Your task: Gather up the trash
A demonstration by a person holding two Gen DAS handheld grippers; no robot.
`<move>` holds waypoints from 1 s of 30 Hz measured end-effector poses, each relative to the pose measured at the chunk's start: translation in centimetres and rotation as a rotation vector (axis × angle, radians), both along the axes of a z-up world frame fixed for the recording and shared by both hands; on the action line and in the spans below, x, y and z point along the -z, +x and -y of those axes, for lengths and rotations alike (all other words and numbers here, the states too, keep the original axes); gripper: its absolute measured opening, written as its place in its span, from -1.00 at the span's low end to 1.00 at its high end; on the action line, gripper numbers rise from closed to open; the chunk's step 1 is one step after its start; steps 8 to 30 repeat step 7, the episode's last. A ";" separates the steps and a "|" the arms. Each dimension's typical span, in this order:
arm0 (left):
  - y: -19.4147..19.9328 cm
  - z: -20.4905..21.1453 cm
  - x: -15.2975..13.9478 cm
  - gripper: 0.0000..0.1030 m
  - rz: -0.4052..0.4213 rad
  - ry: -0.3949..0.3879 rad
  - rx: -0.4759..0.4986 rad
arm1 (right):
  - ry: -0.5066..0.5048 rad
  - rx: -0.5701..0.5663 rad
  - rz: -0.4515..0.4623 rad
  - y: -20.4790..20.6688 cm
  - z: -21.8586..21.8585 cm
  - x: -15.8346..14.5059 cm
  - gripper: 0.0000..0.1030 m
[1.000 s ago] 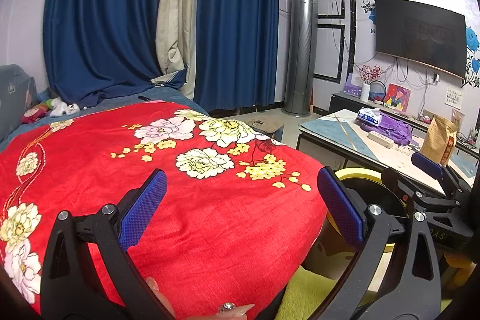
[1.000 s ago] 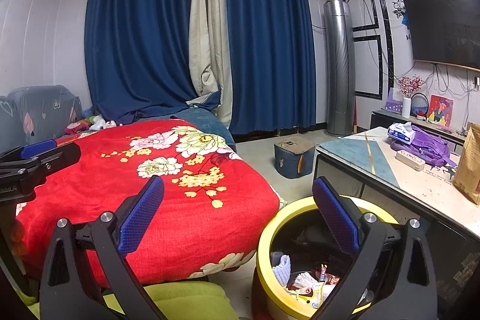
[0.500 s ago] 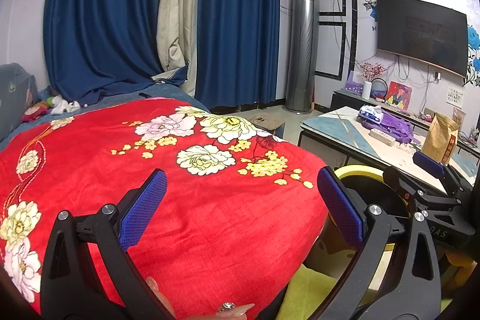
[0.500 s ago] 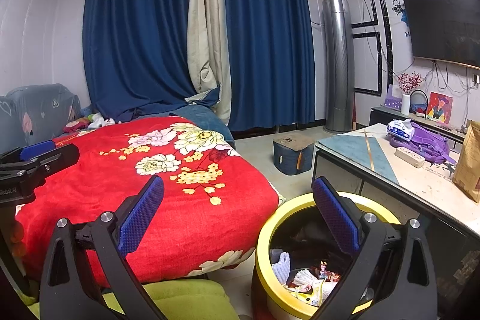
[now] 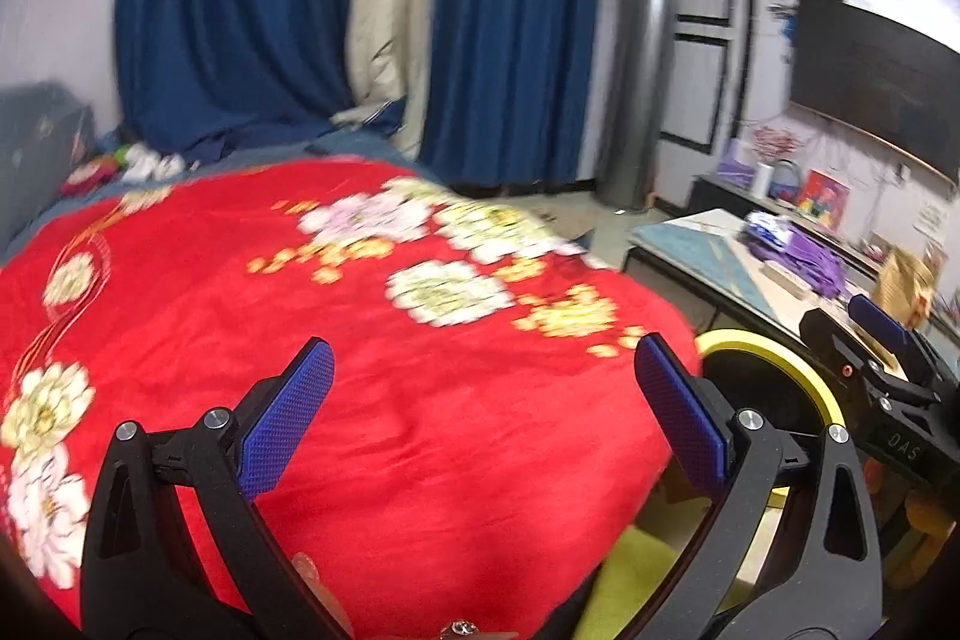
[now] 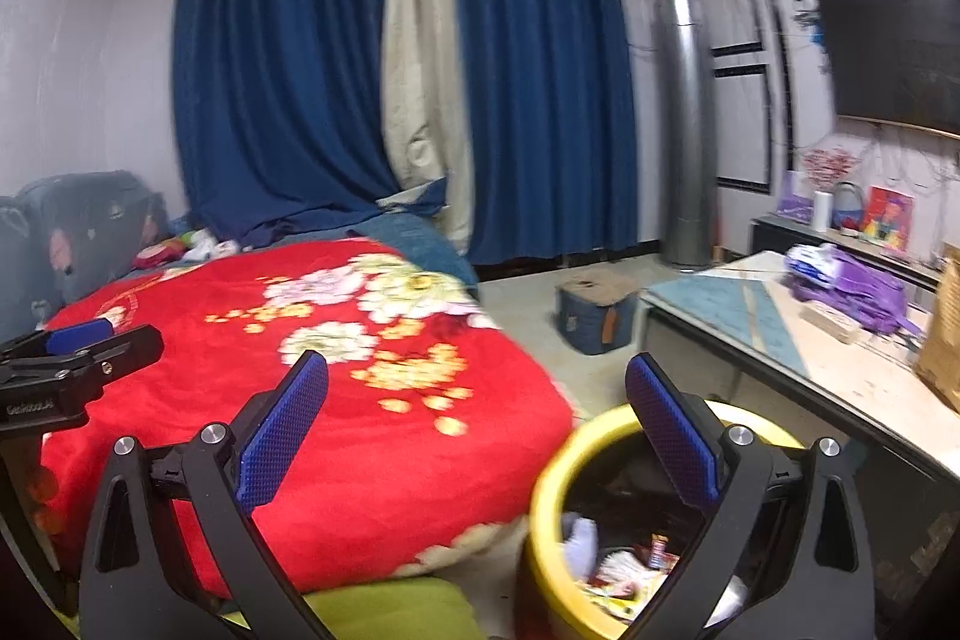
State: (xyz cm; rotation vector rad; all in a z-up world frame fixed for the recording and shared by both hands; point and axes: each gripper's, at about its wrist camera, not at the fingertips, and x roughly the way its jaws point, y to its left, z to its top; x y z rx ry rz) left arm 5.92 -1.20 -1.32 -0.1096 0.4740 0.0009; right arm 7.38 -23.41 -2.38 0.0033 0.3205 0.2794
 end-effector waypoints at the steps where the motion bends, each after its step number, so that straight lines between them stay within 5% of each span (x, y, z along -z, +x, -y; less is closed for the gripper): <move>1: 0.0 -1.8 -0.1 0.79 -0.029 -0.006 -0.037 | 0.001 -0.050 -0.025 0.7 -1.5 -0.3 0.88; 7: -2.6 -17.8 0.5 0.79 -0.146 0.013 -0.494 | -0.023 -0.376 -0.230 4.8 -16.3 -0.6 0.88; 30: -2.6 -17.8 0.5 0.79 -0.146 0.013 -0.494 | -0.023 -0.376 -0.230 4.8 -16.3 -0.6 0.88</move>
